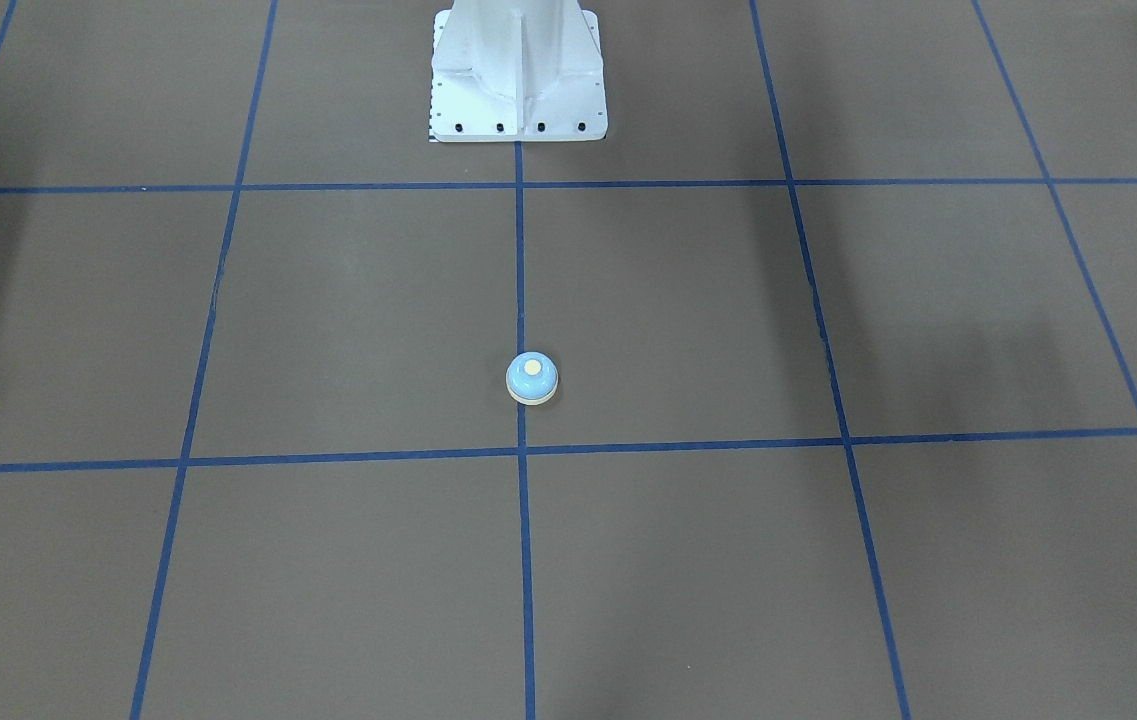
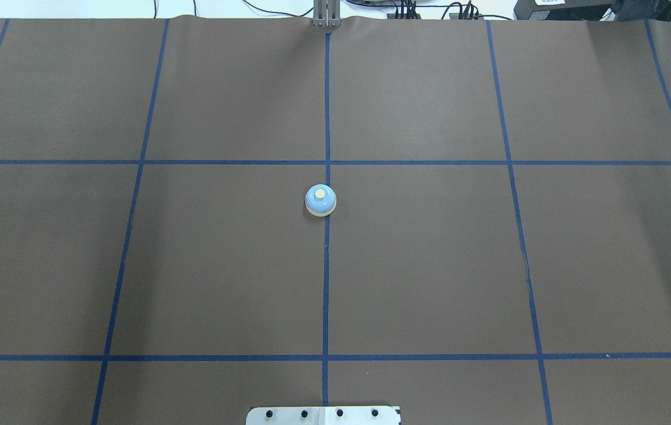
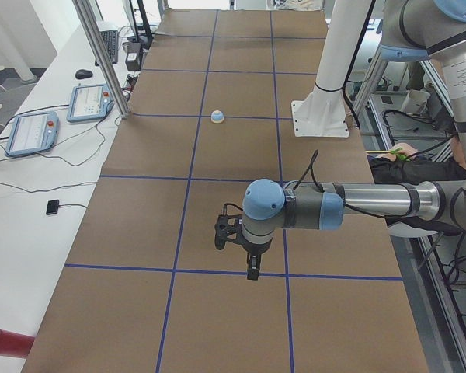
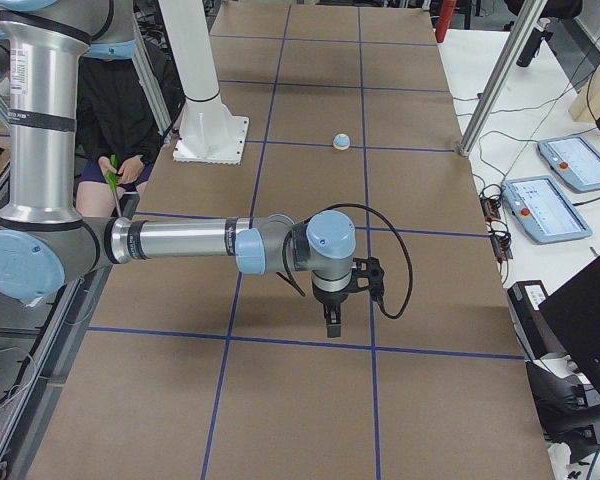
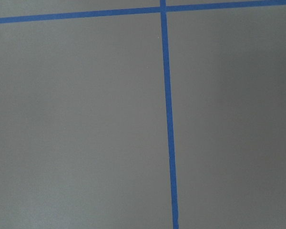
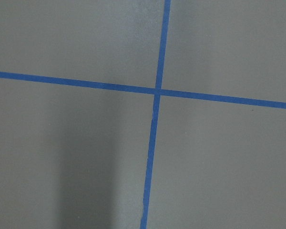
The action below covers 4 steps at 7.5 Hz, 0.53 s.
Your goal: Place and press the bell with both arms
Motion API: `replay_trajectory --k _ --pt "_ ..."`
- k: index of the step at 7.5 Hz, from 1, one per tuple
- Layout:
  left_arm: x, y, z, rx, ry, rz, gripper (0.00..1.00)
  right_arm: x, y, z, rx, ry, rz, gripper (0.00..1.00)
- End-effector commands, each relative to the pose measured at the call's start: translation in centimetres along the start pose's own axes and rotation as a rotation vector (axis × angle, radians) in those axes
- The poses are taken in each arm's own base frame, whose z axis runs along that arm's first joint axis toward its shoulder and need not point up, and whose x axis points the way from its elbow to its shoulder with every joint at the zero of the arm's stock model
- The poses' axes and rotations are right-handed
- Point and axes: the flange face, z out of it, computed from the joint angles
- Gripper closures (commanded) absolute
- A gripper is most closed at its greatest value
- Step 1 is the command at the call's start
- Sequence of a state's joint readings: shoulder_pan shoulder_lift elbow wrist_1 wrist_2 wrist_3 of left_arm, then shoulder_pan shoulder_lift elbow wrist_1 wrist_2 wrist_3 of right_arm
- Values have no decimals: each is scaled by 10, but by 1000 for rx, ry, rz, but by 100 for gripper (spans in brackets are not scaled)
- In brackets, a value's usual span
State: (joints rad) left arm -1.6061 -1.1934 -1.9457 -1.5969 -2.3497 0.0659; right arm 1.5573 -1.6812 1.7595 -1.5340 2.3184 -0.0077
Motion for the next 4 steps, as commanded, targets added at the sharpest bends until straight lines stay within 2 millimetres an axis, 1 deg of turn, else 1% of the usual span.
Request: replay_trajectory --k 1,4 --pt "-2 1 2 -4 -1 -4 0 0 0 0 0 1 1 0" --pt "-1 0 1 -2 -1 -2 0 -1 -1 0 3 -1 19 0"
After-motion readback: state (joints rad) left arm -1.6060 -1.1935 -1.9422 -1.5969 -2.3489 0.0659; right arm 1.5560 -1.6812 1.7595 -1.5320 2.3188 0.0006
